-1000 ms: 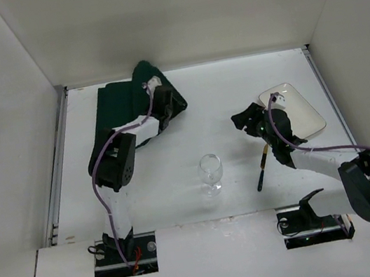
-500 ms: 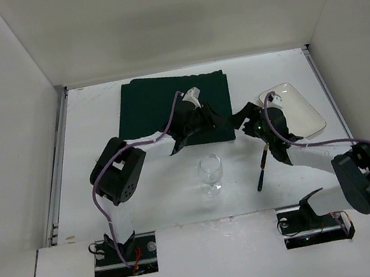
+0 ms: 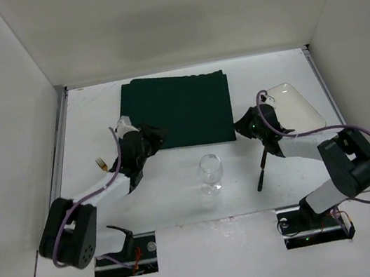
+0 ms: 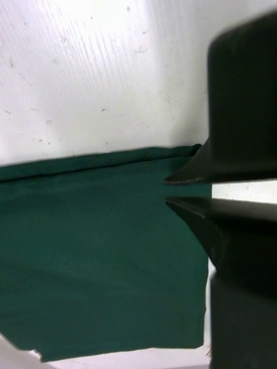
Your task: Set the dinner table for one person
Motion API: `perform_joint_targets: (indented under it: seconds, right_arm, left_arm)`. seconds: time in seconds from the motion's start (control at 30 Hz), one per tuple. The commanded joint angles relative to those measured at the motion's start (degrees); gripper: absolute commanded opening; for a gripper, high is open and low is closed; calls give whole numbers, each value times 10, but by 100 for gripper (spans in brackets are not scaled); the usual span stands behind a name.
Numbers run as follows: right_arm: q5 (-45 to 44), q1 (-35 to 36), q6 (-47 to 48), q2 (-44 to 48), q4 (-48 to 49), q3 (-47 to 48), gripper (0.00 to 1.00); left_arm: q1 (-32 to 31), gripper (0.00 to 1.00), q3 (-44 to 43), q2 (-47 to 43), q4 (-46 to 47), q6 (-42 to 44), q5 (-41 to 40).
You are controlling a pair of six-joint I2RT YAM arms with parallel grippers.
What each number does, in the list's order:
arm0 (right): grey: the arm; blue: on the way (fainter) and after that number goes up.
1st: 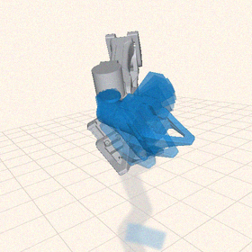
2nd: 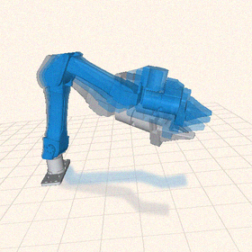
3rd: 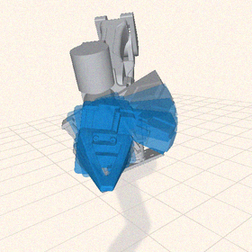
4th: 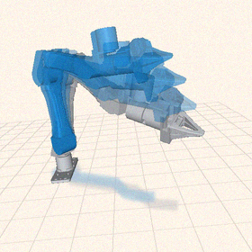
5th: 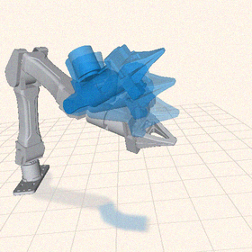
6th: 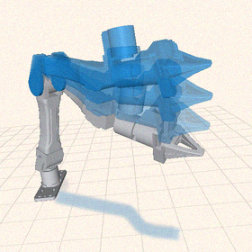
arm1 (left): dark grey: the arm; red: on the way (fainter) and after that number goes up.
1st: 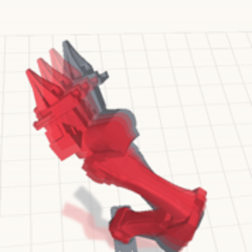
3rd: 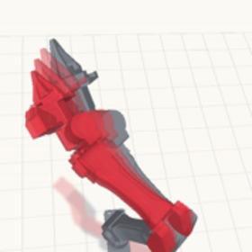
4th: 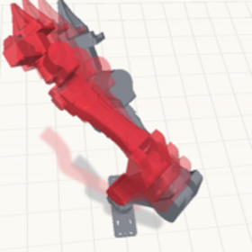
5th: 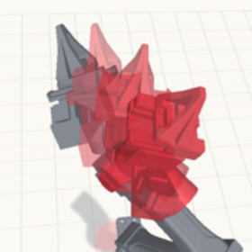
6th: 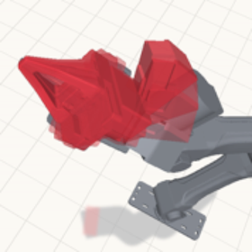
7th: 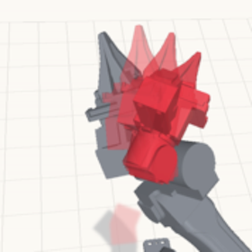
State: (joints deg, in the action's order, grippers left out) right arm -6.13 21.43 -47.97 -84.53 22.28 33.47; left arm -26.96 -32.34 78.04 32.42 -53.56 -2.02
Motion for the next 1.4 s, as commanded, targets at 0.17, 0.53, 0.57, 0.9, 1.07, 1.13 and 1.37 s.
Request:
perform_joint_targets:
  seconds: [0.17, 0.53, 0.57, 0.9, 1.07, 1.13, 1.37]
  right_arm:
    - [-14, 1, 2, -11, -22, 29, 41]
    - [-8, 11, -25, -8, -45, 16, 52]
    - [-8, 13, -27, -11, -49, 18, 52]
    - [-8, 31, -59, -25, -19, -25, 52]
    - [-4, 33, -65, -36, -8, -27, 49]
    - [-3, 33, -68, -44, -5, -22, 44]
    - [-12, 33, -82, -42, 21, -22, 15]
  left_arm:
    - [90, 48, 80, -126, -206, -19, -144]
    - [136, 46, 92, -26, -118, -52, -155]
    - [140, 46, 92, -18, -111, -54, -153]
    - [173, 43, 85, 33, -79, -63, -146]
    - [183, 39, 76, 70, -54, -78, -140]
    - [188, 36, 69, 87, -40, -94, -138]
    - [188, 12, 78, 108, -3, -105, -127]
